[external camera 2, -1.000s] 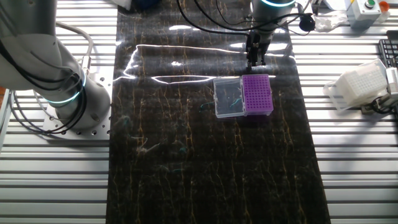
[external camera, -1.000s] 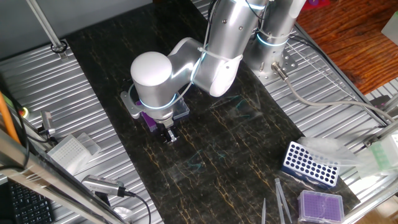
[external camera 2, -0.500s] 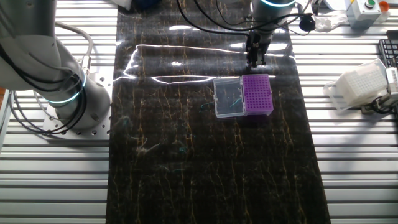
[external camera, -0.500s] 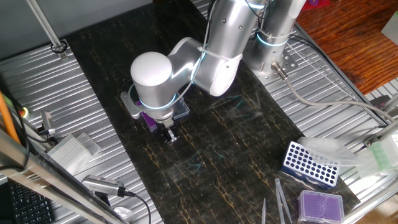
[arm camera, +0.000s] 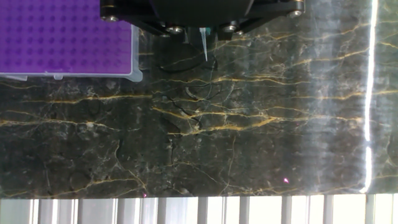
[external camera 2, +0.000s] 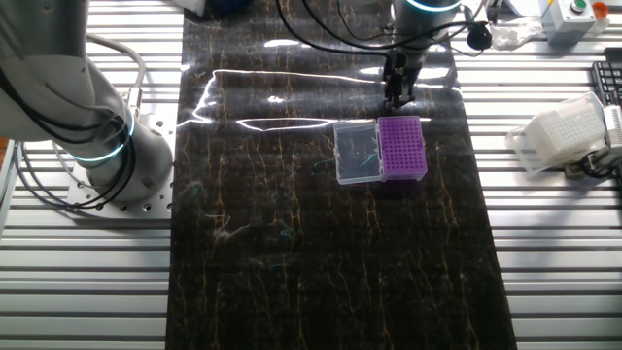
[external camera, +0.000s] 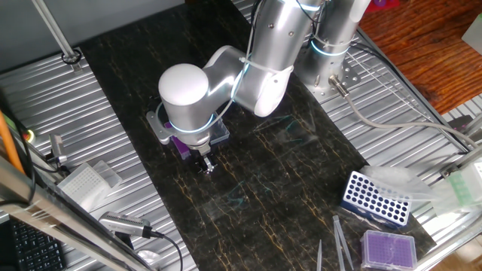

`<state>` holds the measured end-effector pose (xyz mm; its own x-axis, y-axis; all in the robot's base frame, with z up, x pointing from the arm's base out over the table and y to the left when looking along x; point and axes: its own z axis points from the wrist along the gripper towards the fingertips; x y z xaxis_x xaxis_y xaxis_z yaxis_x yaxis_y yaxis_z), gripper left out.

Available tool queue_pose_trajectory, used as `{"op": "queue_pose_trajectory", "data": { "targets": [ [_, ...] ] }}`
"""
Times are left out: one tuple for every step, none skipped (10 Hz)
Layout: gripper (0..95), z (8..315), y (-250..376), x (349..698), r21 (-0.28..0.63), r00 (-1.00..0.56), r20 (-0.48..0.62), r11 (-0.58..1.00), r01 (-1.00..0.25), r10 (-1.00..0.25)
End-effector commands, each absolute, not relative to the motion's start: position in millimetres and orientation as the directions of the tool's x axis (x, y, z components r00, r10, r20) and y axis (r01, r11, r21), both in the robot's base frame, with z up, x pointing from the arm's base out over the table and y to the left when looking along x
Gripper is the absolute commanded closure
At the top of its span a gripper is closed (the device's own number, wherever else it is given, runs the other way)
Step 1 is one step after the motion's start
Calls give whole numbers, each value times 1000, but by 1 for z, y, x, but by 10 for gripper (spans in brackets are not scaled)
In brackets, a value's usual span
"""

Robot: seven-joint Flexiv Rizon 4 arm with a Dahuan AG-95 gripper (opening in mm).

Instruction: Insert a small pipette tip into the holder for small pipette tips

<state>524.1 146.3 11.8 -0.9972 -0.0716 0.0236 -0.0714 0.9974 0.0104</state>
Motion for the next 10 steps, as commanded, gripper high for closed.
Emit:
{"op": "queue_pose_trajectory", "data": {
  "targets": [
    [950,11,146,523,9,-997,24,997,-73,-74],
    [950,10,146,522,9,-997,24,997,-79,-79],
    [950,9,146,520,10,-996,24,997,-81,-81],
    [950,10,146,520,12,-996,24,997,-82,-83],
    [950,10,146,520,14,-996,23,996,-83,-83],
    [950,10,146,520,14,-996,23,997,-82,-82],
    [950,10,146,520,13,-997,25,997,-73,-73],
    [950,10,146,520,13,-997,28,997,-71,-71],
    [950,11,146,520,12,-996,28,997,-80,-80],
    [950,11,146,520,13,-996,26,996,-86,-86]
  ]
}}
